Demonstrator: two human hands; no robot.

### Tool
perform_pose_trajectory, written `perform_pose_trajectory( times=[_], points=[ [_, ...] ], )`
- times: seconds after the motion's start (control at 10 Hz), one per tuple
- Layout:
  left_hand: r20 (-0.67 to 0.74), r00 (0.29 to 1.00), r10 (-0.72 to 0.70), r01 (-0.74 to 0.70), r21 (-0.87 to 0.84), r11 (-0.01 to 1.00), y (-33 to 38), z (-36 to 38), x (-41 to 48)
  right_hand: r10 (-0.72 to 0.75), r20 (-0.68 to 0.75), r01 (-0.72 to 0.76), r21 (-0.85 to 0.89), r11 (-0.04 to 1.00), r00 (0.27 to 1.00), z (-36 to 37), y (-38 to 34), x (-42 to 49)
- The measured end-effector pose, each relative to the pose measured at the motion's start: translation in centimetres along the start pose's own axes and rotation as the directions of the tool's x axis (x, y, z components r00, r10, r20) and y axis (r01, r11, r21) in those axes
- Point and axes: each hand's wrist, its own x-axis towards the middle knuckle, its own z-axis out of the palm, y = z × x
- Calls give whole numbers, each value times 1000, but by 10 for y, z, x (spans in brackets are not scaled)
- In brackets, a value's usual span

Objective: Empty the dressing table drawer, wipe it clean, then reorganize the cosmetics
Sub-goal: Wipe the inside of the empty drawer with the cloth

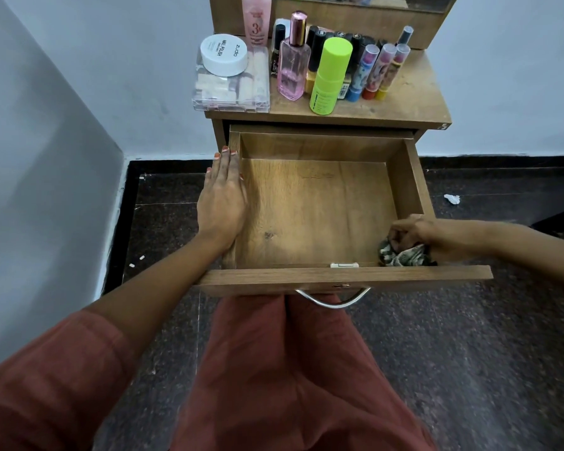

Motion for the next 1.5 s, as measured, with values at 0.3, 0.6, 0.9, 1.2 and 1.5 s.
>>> perform_pose_trajectory(
  times=[0.3, 0.6, 0.9, 1.2, 1.5],
  points=[
    [-11, 1000, 3, -3, 17, 1000, -1, 2, 1, -286, -200, 302, 54, 952, 937, 15, -21, 41],
    [-3, 1000, -7, 7, -5, 1000, 0, 0, -1, -117, 117, 161, -535, 829, 986, 2, 2, 15],
    [-4, 1000, -11, 11, -20, 1000, 2, -2, -1, -383, -174, 244, -524, 816, 907, -21, 10, -11],
    [-2, 1000, -16, 16, -30, 999, 3, -2, -1, 118, -388, -83, 106, 991, 914, 22, 22, -37],
    [-1, 1000, -29, 28, -54, 998, 3, 0, -3, 281, -595, -161, 247, 956, 753, 41, 17, -10]
  ],
)
